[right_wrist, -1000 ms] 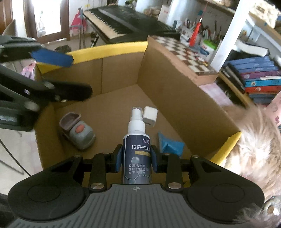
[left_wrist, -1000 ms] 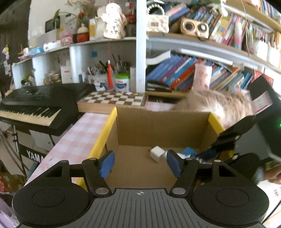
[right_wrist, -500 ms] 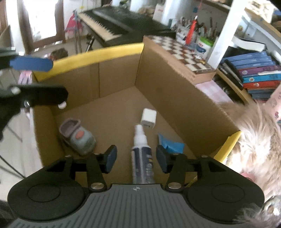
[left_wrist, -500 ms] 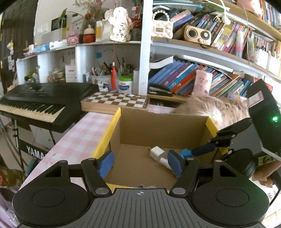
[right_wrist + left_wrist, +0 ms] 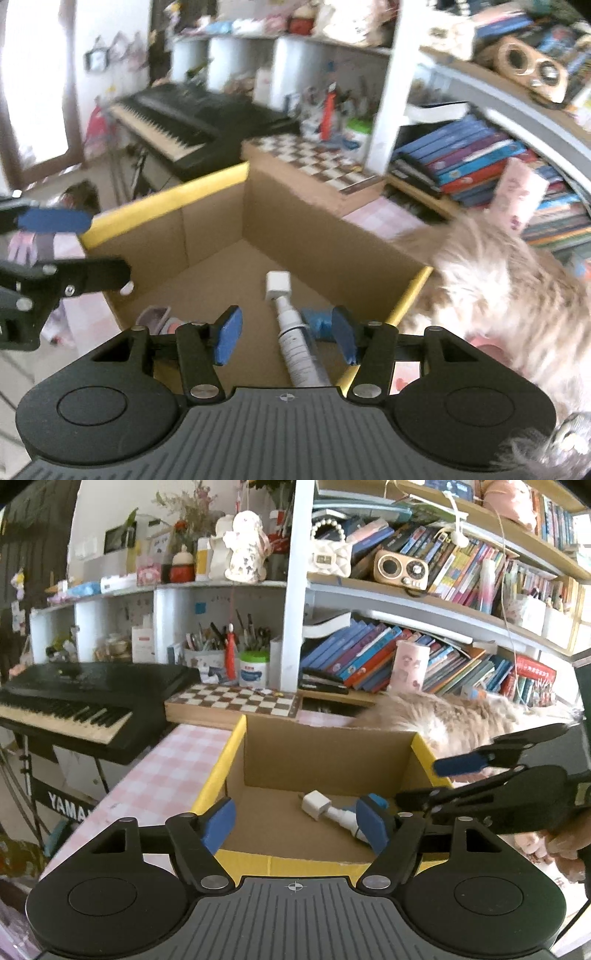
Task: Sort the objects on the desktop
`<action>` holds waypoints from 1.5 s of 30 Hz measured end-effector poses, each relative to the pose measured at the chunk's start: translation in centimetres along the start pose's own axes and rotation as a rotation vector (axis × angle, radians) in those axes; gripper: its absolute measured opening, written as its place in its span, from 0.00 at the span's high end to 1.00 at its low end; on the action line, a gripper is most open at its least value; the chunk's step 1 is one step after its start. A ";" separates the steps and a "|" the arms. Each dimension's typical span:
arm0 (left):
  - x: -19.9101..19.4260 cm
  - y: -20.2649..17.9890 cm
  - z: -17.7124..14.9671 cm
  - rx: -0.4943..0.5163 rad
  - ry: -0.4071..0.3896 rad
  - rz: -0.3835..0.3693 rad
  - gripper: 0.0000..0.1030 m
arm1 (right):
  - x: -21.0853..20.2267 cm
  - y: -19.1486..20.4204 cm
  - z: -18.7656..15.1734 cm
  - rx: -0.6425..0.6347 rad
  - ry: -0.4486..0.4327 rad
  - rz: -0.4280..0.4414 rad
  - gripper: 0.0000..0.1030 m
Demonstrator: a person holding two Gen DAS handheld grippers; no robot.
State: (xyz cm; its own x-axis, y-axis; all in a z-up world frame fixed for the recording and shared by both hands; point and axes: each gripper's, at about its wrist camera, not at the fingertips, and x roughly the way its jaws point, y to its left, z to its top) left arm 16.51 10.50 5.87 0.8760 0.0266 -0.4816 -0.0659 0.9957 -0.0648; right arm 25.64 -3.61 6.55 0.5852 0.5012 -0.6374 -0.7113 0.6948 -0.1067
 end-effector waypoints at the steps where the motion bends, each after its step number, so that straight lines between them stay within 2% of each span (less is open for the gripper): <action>1: -0.3 0.0 0.0 0.005 -0.006 0.005 0.26 | -0.4 0.0 -0.1 0.013 -0.014 -0.018 0.46; 3: -0.9 0.0 0.1 0.005 -0.020 0.011 0.23 | -1.3 -0.1 -0.3 0.039 -0.043 -0.061 0.46; 9: -2.9 0.2 0.4 0.001 -0.070 0.006 0.21 | -3.8 -0.2 -1.0 0.149 -0.106 -0.165 0.44; 12: -3.8 0.3 0.2 0.014 -0.084 -0.004 0.17 | -5.1 0.2 -1.6 0.186 -0.127 -0.198 0.42; 20: -6.0 0.4 -1.0 0.026 -0.087 -0.028 0.16 | -8.1 2.4 -3.8 0.252 -0.148 -0.261 0.39; 31: -9.1 1.0 -3.9 -0.015 -0.054 -0.047 0.15 | -11.3 6.7 -7.5 0.297 -0.138 -0.309 0.37; 45: -12.1 1.4 -7.6 -0.003 -0.007 -0.036 0.15 | -13.1 11.6 -11.1 0.337 -0.098 -0.338 0.35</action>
State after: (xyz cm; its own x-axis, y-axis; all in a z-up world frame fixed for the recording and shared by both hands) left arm 2.17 10.85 4.99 0.8811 -0.0081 -0.4729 -0.0362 0.9958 -0.0846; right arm 5.41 -7.89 5.17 0.8071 0.2542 -0.5328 -0.3192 0.9472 -0.0316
